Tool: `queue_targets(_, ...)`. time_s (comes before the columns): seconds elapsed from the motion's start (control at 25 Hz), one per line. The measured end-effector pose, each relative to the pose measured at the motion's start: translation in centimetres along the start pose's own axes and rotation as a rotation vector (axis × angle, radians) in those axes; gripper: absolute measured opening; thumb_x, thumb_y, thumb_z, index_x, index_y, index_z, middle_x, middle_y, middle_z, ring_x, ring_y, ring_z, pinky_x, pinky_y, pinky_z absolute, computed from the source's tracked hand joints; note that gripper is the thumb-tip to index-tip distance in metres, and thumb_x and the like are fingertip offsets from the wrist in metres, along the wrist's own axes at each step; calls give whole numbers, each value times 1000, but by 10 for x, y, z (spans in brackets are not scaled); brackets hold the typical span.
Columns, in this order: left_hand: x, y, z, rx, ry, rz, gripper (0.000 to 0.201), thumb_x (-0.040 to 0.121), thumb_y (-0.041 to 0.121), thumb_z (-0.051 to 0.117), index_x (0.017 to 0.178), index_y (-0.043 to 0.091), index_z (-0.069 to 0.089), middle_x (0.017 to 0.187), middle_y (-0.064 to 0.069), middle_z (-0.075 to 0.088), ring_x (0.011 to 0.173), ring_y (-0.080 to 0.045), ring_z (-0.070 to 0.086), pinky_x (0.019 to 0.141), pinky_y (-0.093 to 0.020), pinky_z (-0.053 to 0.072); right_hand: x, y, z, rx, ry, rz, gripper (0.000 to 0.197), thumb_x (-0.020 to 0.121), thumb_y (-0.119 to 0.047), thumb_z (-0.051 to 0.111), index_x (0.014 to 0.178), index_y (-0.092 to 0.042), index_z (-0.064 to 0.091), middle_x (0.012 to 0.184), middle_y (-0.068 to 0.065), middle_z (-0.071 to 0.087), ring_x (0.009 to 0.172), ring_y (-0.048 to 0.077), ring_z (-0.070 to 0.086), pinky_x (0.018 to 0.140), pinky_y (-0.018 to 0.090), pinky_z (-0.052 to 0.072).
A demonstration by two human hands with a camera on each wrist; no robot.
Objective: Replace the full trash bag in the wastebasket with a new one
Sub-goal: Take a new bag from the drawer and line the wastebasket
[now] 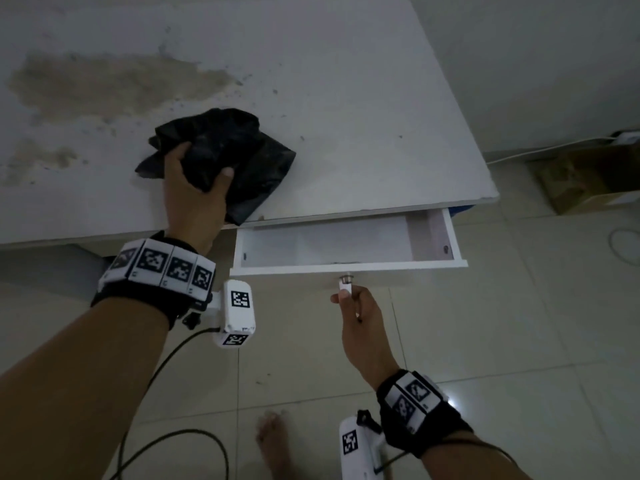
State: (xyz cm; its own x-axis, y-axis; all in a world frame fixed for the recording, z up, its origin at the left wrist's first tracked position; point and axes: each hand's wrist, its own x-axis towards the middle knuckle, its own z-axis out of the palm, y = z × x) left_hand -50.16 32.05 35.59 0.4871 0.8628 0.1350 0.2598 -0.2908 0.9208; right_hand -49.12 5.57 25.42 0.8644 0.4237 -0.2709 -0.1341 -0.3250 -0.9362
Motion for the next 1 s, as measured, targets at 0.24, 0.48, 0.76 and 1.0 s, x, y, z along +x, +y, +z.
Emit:
queue_targets(0.24,11,-10,-5,12,-45,-12,62,84,28,71,136,15,41,133,-3,50,121,-12,50,106,-31,43,47,-3,9,32,-2,32,19,99,-25,50,103,-6,53,71,-2,44,58,4,38,57,19,37)
queue_targets(0.48,9,-15,-5,47,-53,4,60,84,29,71,135,16,41,130,3,49,119,-9,48,101,-19,41,89,-13,8,-14,-17,-32,26,97,-1,44,123,0,47,122,5,59,96,7,53,75,1,39)
queue_targets(0.76,14,-20,-5,52,-87,-1,58,84,27,71,133,17,43,130,1,52,117,-8,49,101,-21,41,123,-22,15,61,-68,86,39,97,-1,46,135,-6,41,135,2,53,94,23,58,69,6,43)
queue_targets(1.0,-6,14,-11,22,-127,-48,51,84,19,71,130,13,49,123,3,54,115,-11,52,96,-20,42,27,-55,-12,29,-147,183,28,97,-13,53,125,-17,52,115,5,63,107,17,59,94,26,45)
